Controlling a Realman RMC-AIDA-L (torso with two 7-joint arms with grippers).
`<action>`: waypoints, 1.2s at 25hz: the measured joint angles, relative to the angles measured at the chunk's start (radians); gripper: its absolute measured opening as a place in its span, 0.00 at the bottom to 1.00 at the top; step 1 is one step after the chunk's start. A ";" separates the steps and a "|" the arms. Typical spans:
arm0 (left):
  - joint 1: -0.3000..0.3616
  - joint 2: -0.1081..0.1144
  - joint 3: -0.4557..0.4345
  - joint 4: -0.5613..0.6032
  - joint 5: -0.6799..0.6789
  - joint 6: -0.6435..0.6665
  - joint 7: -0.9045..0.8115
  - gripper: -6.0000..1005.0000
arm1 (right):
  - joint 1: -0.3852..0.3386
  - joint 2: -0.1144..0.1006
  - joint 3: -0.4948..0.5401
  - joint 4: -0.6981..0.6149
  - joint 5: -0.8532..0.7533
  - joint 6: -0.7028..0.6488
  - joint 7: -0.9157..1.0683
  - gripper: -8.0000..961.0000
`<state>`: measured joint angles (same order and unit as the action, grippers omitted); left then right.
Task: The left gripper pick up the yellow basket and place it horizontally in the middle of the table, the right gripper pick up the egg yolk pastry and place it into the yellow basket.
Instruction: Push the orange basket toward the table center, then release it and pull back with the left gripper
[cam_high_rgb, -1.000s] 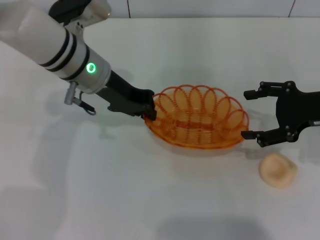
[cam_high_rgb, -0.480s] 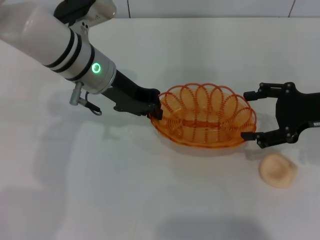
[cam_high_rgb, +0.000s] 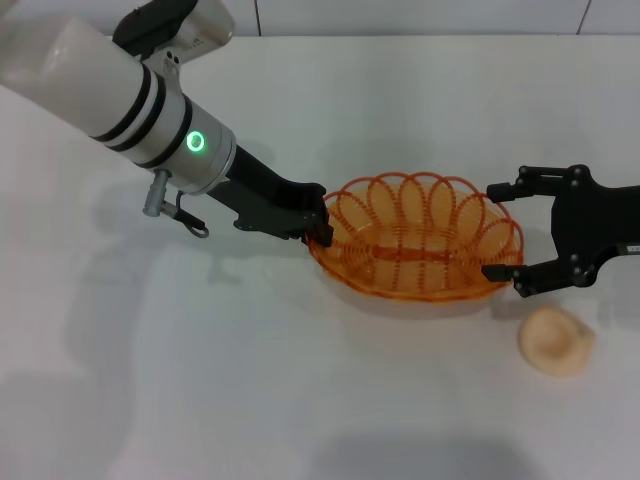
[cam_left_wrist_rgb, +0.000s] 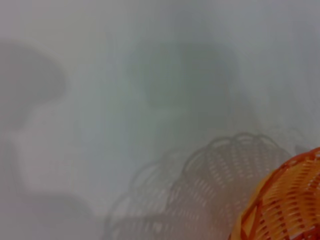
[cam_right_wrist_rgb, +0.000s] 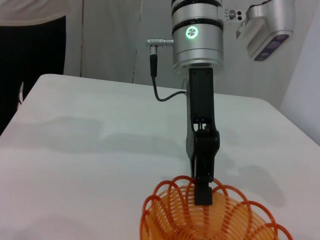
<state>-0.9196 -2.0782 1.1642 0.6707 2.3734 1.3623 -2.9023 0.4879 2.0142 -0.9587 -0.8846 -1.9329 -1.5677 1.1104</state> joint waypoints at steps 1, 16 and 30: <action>0.000 0.001 0.000 0.000 0.001 0.001 -0.005 0.09 | 0.000 0.000 0.000 0.000 0.000 0.000 0.000 0.90; 0.004 0.008 -0.005 -0.002 0.015 0.004 -0.021 0.46 | 0.000 0.000 0.000 -0.004 0.000 0.000 -0.001 0.90; 0.069 0.023 -0.011 0.134 -0.009 0.069 0.074 0.73 | -0.005 0.000 0.001 -0.005 0.024 -0.001 0.033 0.90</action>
<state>-0.8501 -2.0556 1.1534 0.8051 2.3643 1.4313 -2.8280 0.4833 2.0142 -0.9577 -0.8898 -1.9090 -1.5685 1.1433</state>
